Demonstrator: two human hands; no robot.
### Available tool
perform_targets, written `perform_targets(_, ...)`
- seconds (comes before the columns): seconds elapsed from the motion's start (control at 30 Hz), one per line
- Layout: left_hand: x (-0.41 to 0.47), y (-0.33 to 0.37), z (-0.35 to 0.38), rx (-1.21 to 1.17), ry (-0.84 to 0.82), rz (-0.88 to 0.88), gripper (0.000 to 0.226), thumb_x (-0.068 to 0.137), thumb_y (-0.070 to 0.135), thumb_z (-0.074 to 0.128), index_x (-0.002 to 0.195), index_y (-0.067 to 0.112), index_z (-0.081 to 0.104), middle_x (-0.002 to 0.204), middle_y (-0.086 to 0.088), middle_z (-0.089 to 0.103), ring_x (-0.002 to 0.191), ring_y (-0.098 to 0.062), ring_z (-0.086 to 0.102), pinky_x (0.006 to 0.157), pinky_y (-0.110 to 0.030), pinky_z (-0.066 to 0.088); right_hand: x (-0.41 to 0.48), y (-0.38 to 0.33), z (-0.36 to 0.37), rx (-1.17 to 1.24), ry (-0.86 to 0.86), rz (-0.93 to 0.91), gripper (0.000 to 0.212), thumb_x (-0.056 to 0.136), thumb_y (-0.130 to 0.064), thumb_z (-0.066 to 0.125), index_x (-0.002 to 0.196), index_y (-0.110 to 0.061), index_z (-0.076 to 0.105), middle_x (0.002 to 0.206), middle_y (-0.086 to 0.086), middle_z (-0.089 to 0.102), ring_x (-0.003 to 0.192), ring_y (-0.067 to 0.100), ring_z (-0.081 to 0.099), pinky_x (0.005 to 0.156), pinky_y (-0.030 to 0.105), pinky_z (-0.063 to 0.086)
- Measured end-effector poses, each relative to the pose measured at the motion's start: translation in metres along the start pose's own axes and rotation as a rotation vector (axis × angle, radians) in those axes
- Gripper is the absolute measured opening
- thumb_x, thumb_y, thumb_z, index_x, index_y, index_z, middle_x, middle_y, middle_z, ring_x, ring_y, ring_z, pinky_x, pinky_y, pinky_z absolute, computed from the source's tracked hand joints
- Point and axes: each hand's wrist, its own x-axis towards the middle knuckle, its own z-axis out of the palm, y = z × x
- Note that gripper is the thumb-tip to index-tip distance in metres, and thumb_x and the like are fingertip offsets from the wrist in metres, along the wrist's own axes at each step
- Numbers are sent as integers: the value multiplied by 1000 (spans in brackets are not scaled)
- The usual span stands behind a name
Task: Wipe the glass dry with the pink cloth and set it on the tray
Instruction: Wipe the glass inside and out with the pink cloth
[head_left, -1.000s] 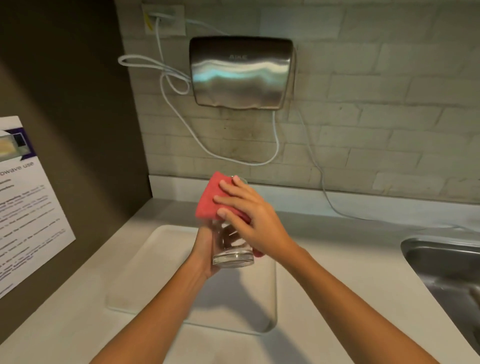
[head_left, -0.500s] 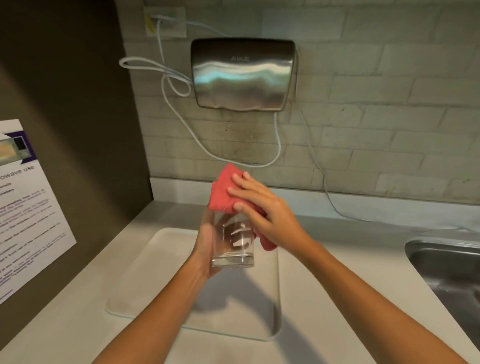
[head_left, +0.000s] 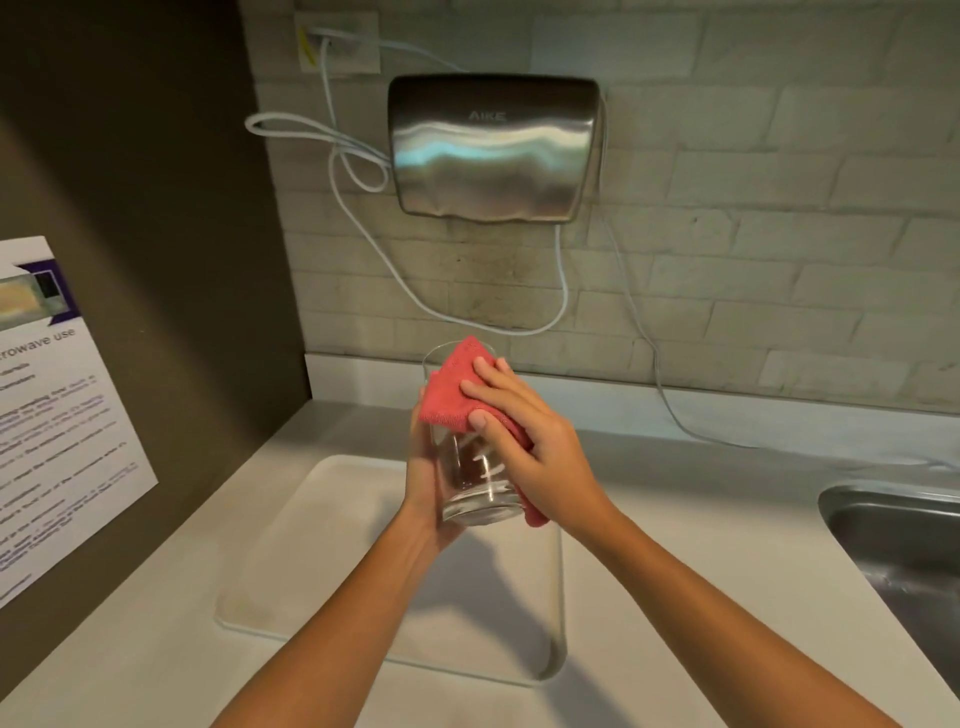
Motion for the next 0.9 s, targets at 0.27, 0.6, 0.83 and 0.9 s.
perform_targets(0.27, -6, -7, -30, -34, 9, -190, 5, 74, 12, 75, 76, 9, 71, 60, -5, 70, 63, -5, 64, 64, -16, 51, -21, 5, 0, -151, -159, -193, 34, 90, -30, 50, 120, -16, 59, 137, -2, 48, 139, 11, 24, 116, 43, 17)
perform_targets(0.6, 6, 1, -3, 96, -125, -34, 52, 88, 54, 44, 78, 15, 78, 81, -7, 76, 70, -21, 73, 65, -34, 59, 12, -5, -6, 16, 43, 41, 30, 90, -16, 56, 120, -13, 59, 138, -2, 47, 134, 3, 29, 109, 13, 23)
perform_targets(0.83, 6, -5, -26, 13, 8, -31, 33, 82, 40, 53, 95, 13, 65, 73, -4, 70, 67, -16, 67, 63, -28, 55, -9, 0, -4, -141, -74, -138, 34, 90, -26, 53, 121, -11, 58, 137, 0, 47, 137, 9, 29, 114, 26, 23)
perform_targets(0.9, 8, -16, -45, -41, 110, -95, 25, 94, 32, 48, 94, 11, 61, 53, 0, 67, 48, -9, 65, 47, -18, 52, -21, 4, -6, -220, -198, -294, 32, 91, -25, 51, 118, -10, 60, 135, 4, 50, 136, 15, 32, 113, 36, 26)
